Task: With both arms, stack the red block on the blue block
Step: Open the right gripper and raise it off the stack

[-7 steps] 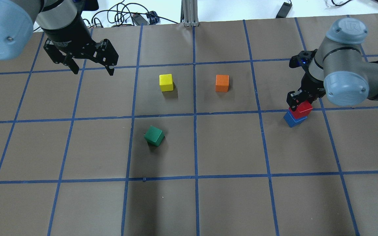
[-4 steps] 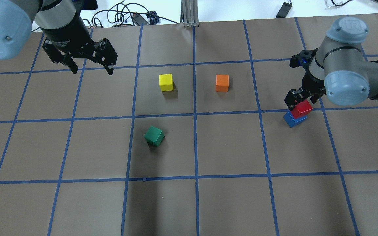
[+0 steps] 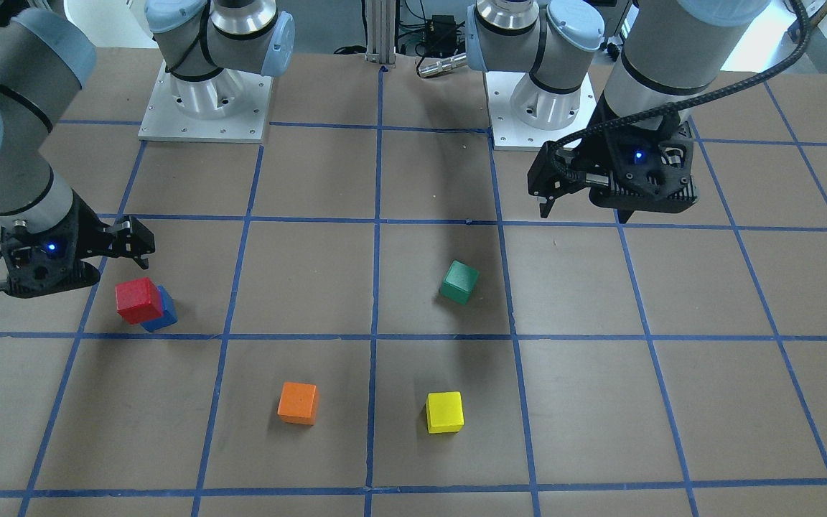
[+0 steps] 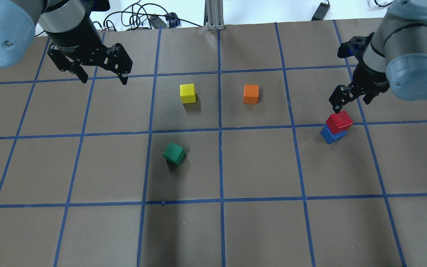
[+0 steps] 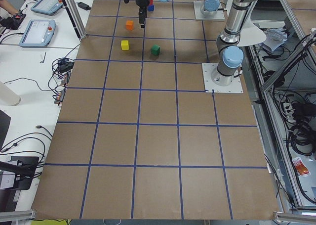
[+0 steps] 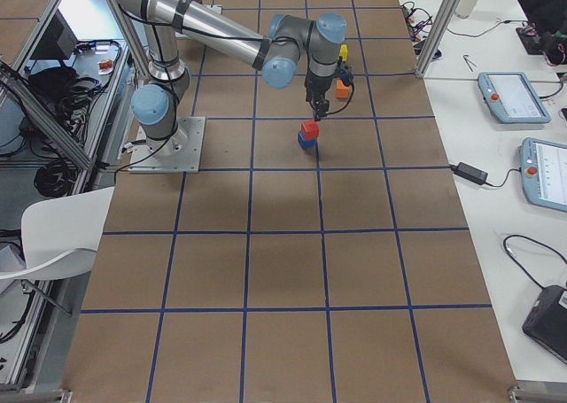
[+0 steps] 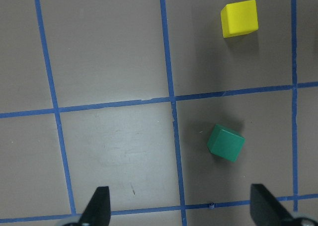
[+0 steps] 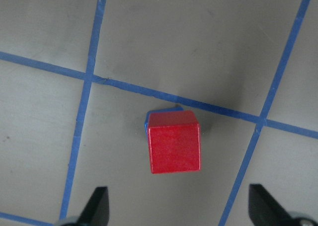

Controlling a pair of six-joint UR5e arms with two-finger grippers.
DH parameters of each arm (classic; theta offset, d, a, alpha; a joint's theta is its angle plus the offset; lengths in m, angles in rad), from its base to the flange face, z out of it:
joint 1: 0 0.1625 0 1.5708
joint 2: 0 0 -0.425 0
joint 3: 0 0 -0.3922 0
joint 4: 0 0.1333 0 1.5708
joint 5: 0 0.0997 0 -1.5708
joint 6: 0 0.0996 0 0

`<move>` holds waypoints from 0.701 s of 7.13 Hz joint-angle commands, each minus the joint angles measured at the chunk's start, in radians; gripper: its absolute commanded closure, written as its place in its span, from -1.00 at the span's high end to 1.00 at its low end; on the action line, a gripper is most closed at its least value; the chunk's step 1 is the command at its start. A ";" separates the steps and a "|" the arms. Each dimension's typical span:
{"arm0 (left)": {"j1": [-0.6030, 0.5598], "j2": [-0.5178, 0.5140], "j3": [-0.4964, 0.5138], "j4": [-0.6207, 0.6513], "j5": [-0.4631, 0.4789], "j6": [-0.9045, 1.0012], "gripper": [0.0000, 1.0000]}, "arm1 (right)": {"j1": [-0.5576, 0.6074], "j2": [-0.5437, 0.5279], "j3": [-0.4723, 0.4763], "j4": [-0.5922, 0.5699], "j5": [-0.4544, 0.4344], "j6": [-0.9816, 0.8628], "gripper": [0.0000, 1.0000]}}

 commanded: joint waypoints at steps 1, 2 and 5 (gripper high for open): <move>0.001 0.003 0.001 0.000 0.000 0.001 1.00 | 0.013 -0.096 -0.137 0.247 0.005 0.136 1.00; 0.001 0.003 -0.001 0.000 0.001 0.001 1.00 | 0.045 -0.095 -0.187 0.286 0.007 0.208 1.00; 0.001 0.001 -0.001 0.000 0.001 0.003 1.00 | 0.203 -0.099 -0.199 0.281 0.008 0.353 1.00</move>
